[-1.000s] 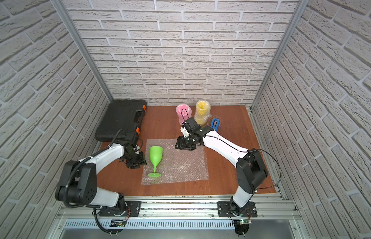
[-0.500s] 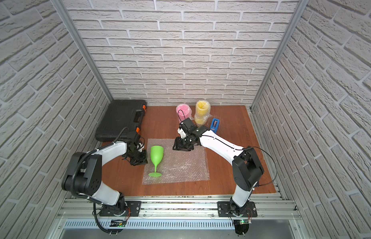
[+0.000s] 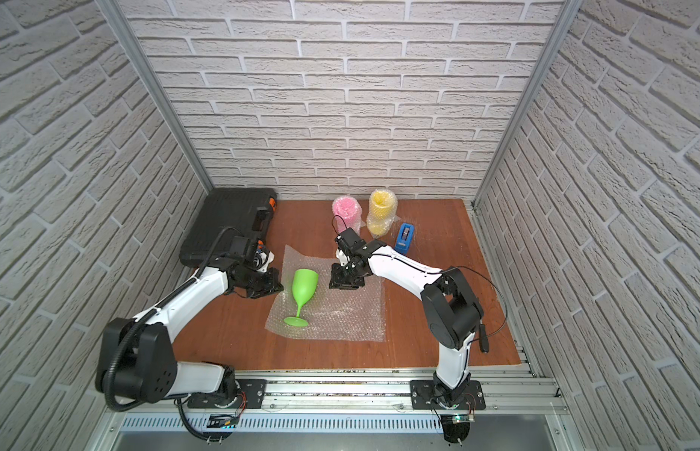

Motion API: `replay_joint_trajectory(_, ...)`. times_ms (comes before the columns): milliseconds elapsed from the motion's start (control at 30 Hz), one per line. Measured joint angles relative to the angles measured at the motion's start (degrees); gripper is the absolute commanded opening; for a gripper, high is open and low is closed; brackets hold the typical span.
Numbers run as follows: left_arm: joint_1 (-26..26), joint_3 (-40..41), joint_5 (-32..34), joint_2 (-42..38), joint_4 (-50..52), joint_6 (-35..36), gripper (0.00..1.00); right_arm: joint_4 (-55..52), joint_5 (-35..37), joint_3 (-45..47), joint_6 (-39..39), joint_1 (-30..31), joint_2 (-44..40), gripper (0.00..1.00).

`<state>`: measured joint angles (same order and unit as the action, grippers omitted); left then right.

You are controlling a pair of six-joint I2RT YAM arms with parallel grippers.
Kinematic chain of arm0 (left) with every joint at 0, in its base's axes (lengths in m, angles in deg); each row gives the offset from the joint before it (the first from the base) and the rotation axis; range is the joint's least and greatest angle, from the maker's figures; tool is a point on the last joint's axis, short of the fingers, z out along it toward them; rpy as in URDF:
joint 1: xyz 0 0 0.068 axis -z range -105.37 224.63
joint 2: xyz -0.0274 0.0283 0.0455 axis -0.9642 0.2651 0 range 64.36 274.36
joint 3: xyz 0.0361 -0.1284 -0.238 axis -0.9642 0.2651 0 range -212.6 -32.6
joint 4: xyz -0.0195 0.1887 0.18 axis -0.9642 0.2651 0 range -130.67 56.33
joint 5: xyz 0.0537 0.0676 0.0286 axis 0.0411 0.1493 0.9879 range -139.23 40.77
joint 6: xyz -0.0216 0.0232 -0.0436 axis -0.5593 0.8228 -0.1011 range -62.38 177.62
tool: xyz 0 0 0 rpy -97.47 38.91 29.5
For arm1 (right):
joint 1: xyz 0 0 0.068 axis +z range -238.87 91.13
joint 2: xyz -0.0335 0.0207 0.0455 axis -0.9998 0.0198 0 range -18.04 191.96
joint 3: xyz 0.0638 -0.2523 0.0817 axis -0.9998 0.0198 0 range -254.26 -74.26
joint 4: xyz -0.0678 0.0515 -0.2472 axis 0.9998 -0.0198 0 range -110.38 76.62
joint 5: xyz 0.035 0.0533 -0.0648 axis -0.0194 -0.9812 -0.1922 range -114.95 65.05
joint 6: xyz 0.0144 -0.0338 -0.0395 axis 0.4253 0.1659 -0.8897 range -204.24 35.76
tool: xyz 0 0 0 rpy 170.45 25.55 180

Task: Wrap wine glasses in bubble wrap
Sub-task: Wrap the wine glass in bubble wrap.

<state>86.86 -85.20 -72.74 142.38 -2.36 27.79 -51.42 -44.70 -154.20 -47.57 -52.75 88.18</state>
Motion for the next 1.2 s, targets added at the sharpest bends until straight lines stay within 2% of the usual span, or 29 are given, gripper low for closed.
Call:
replay_joint_trajectory(333, 9.25, -6.32, -0.57, 0.96, 0.28, -3.48, 0.0, 4.96, -0.57, 0.26, 1.44, -0.04, 5.95, 0.26)
replay_joint_trajectory(533, 15.32, -8.92, -1.16, 5.92, -3.26, -6.34, 0.0, 8.46, -1.99, 2.54, 2.32, -0.39, 6.34, 0.21)
replay_joint_trajectory(800, 19.23, -9.18, -2.69, 13.18, -8.44, -8.92, 0.0, 14.38, -4.15, 8.17, 4.15, -1.4, 5.38, 0.16)
replay_joint_trajectory(867, 19.71, -9.18, -3.19, 14.34, -9.33, -9.11, 0.0, 15.34, -3.72, 11.26, 5.03, -1.97, 2.51, 0.18)
replay_joint_trajectory(1033, 20.13, -9.18, -4.17, 15.65, -10.45, -9.44, 0.0, 16.85, -4.26, 14.29, 6.62, -4.63, -7.48, 0.36)
replay_joint_trajectory(1100, 20.33, -9.18, -4.57, 15.8, -10.71, -9.44, 0.0, 18.88, -5.95, 13.31, 7.32, -5.53, -8.87, 0.42)
replay_joint_trajectory(1200, 20.44, -9.18, -5.05, 15.82, -10.97, -9.44, 0.0, 22.43, -9.05, 11.87, 8.57, -5.51, -7.96, 0.44)
